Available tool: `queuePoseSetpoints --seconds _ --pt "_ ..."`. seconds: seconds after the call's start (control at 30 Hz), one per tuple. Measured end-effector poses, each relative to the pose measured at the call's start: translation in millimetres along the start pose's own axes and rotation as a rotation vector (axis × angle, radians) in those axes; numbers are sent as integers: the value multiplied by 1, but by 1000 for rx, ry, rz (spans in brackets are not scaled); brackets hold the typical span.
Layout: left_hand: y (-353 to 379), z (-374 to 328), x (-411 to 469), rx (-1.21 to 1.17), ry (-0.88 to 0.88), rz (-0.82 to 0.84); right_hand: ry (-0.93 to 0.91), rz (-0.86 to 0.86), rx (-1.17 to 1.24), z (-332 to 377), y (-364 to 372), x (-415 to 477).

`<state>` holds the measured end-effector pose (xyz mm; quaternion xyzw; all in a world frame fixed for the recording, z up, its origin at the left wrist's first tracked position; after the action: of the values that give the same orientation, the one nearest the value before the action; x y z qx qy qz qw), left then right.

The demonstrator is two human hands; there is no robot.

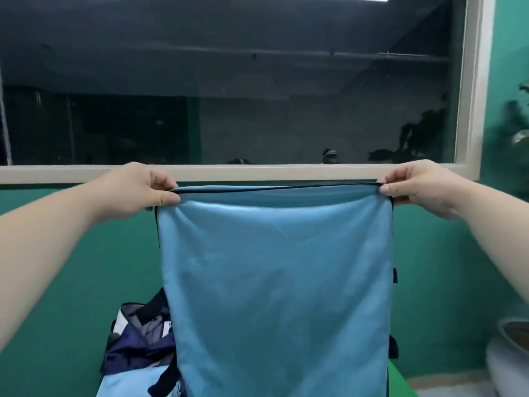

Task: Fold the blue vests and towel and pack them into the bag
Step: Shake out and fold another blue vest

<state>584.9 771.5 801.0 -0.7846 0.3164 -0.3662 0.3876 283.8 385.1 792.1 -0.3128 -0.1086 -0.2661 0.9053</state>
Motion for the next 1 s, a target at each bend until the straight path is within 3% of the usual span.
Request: queuePoseSetpoints --seconds 0.3,0.53,0.77,1.0 --pt "55 54 28 -223 -55 46 131 92 71 -50 28 33" --pt "96 94 91 -221 -184 19 207 -121 -60 -97 50 107" --pt "36 61 153 -39 -147 -218 23 -354 -41 -46 28 172" --pt "-10 16 112 284 -6 -265 -112 -406 -77 5 -2 123"
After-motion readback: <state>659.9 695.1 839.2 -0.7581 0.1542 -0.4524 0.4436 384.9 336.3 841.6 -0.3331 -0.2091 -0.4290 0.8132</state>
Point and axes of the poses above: each hand's wrist, its own x-axis towards the middle knuckle, its own y-axis out of the palm, z = x × y, the point moved 3 cm from there along x, towards the middle knuckle, and after that the axes turned 12 degrees about z, right-handed, at the moved point
